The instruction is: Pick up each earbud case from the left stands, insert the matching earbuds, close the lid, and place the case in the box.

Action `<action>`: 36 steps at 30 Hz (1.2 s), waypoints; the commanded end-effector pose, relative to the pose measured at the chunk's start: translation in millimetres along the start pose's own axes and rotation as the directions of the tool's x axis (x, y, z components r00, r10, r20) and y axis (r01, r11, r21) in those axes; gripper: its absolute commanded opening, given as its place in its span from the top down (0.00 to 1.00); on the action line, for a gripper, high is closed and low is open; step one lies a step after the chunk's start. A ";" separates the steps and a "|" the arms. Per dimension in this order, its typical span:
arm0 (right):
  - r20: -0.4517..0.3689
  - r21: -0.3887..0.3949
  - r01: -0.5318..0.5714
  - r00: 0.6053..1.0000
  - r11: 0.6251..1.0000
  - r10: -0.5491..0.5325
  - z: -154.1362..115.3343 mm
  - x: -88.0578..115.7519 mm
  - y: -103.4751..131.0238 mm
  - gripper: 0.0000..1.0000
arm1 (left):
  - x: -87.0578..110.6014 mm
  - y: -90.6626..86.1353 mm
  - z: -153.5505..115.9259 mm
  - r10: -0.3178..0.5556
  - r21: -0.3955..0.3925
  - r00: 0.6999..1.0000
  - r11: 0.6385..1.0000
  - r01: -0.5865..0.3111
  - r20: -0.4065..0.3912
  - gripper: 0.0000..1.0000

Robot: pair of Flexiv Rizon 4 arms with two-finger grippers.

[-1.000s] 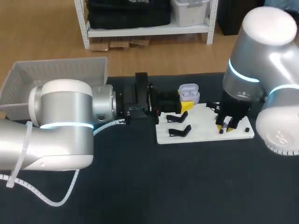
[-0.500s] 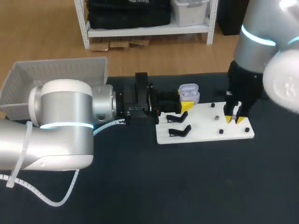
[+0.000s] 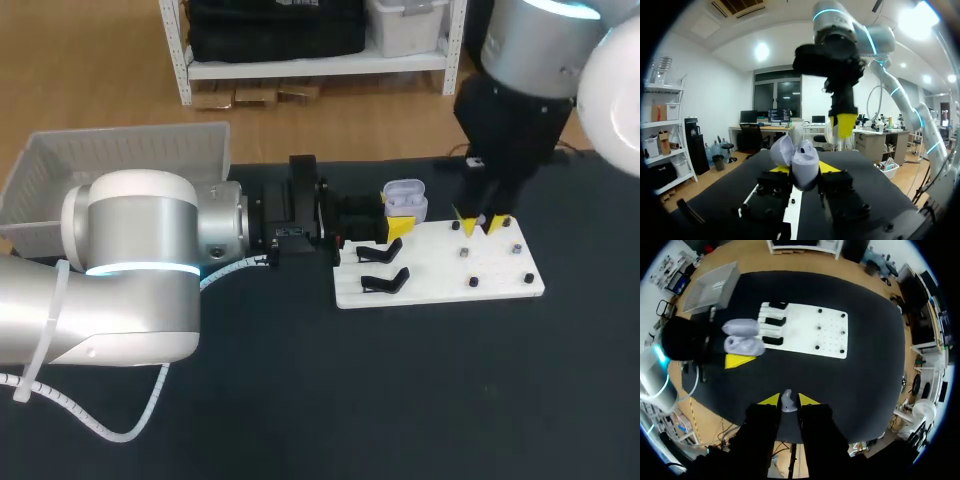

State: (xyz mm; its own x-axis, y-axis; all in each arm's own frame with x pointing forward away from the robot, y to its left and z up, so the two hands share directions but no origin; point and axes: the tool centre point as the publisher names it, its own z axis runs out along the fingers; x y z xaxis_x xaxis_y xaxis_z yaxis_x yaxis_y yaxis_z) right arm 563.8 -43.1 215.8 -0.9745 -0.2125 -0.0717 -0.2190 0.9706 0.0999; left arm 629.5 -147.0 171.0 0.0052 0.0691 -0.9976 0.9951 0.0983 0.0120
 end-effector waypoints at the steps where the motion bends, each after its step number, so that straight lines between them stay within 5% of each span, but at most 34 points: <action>1: -0.002 -0.010 0.049 0.999 0.999 -0.049 -22.5 2.7 12.1 1.00 | 1.6 -2.1 0.7 0.004 -0.011 1.000 1.000 -0.004 0.007 1.00; 17: 0.011 -0.012 0.390 0.921 0.921 -0.390 -33.3 -41.5 52.3 1.00 | 1.6 -2.1 0.7 0.004 -0.011 1.000 1.000 -0.004 0.007 1.00; 24: 0.078 -0.024 0.433 0.900 0.901 -0.430 -24.9 -52.5 56.0 1.00 | 1.6 -2.1 0.7 0.004 -0.011 1.000 1.000 -0.004 0.007 1.00; 36: 0.075 0.010 0.460 0.885 0.888 -0.459 -8.7 -55.7 51.9 1.00 | 1.6 -2.1 0.7 0.004 -0.011 1.000 1.000 -0.004 0.007 1.00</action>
State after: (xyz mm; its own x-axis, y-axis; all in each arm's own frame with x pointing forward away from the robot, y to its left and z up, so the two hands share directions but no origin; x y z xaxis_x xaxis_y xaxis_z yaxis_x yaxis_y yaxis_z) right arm 608.1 19.2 235.2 -0.7591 -0.6263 -0.1776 -0.6423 0.7649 0.0481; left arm 629.5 -147.0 170.9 0.0052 0.0691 -0.9976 0.9951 0.0983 0.0120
